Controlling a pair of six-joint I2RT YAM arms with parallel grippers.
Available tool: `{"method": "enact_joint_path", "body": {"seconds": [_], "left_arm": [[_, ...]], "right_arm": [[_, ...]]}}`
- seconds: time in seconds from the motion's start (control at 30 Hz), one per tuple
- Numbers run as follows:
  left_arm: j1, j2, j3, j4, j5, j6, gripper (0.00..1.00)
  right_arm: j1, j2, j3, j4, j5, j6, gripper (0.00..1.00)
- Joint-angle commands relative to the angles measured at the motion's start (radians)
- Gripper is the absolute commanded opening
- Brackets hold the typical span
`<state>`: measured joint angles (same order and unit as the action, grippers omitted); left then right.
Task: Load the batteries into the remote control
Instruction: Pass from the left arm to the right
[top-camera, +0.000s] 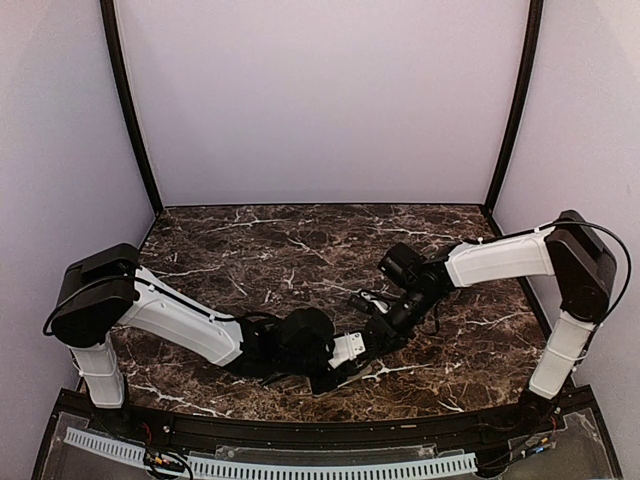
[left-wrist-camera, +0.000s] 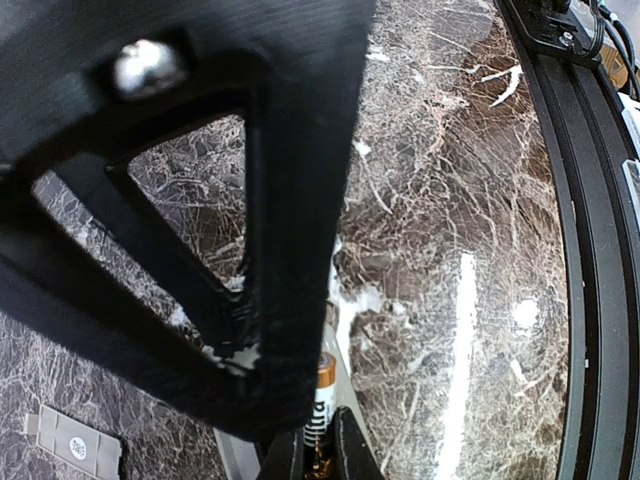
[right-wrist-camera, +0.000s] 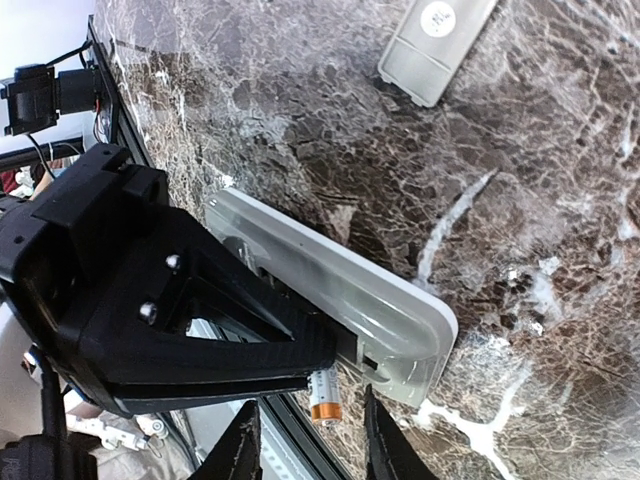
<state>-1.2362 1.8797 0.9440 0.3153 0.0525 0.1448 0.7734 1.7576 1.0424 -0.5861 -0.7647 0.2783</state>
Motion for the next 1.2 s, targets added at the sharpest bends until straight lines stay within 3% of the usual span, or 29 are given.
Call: {"method": "enact_joint_path", "body": {"seconds": [0.0,0.17,0.53,0.83,1.17], "left_arm": [[0.001,0.013,-0.007,-0.108,0.026,-0.014,0.03],[0.001,0.013,-0.007,-0.108,0.027,-0.014,0.03],[0.003,0.013,-0.005,-0.108,0.029,-0.014,0.03],[0.004,0.013,-0.007,-0.108,0.029,-0.015,0.03],[0.004,0.013,-0.006,-0.108,0.03,-0.016,0.03]], "right_arm": [[-0.01,-0.032,-0.05,0.082,-0.01,0.04,0.32],[-0.01,-0.036,-0.096,0.159,-0.013,0.073,0.31],[-0.01,-0.048,-0.129,0.184,-0.039,0.096,0.09],[-0.01,-0.054,-0.148,0.185,-0.044,0.111,0.2],[-0.007,-0.035,-0.157,0.217,-0.076,0.124,0.14]]}}
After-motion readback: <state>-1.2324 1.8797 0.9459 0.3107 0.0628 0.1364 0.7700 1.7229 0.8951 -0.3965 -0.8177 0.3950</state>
